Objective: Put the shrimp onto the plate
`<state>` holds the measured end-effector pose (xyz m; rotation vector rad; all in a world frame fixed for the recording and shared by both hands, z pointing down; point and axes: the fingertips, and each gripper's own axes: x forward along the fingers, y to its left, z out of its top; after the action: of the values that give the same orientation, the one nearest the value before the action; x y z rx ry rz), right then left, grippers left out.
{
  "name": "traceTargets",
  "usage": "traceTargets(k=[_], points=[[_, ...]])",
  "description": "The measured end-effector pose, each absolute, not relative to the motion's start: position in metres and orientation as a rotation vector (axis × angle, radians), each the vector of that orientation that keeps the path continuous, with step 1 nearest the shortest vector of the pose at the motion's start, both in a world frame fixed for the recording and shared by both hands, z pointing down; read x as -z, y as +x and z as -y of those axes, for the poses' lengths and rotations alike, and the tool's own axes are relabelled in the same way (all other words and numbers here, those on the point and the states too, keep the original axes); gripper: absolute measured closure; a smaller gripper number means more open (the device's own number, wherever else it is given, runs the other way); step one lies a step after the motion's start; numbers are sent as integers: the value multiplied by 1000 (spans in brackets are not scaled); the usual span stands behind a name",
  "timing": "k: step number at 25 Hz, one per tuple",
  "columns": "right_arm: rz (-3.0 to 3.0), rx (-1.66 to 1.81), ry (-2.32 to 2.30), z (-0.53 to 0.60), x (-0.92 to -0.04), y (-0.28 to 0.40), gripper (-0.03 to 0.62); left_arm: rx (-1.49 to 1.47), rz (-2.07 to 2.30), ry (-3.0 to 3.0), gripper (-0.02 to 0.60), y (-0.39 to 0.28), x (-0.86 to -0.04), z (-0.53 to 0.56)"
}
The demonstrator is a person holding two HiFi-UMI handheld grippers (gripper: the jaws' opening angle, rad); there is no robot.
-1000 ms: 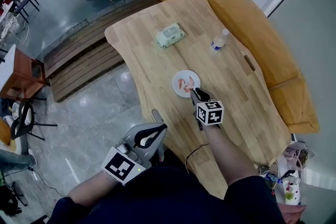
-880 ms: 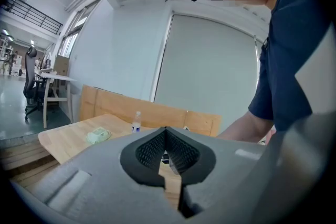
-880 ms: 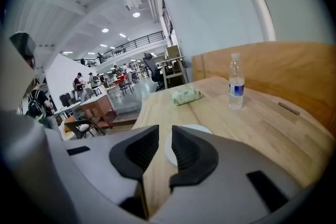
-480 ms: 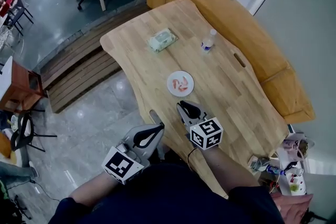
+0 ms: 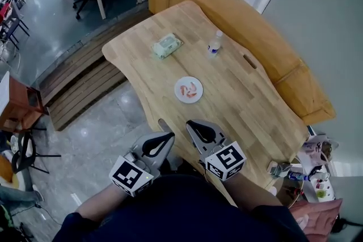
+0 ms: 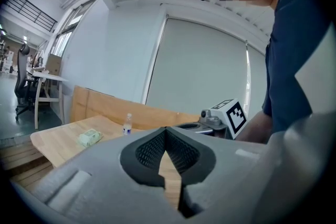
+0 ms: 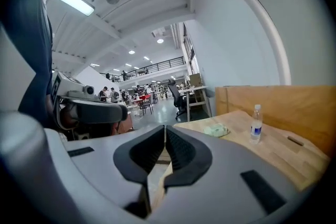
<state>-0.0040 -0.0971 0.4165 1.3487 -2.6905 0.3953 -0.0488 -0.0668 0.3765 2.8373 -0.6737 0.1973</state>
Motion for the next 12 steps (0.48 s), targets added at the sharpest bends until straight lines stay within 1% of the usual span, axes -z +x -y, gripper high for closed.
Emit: traceTargets(k=[6, 12], points=[[2749, -310, 1328, 74, -389, -14, 583, -186, 656, 2851, 578, -46, -373, 60], [2770, -260, 1313, 58, -382, -19, 583, -190, 640, 2855, 578, -41, -372, 57]])
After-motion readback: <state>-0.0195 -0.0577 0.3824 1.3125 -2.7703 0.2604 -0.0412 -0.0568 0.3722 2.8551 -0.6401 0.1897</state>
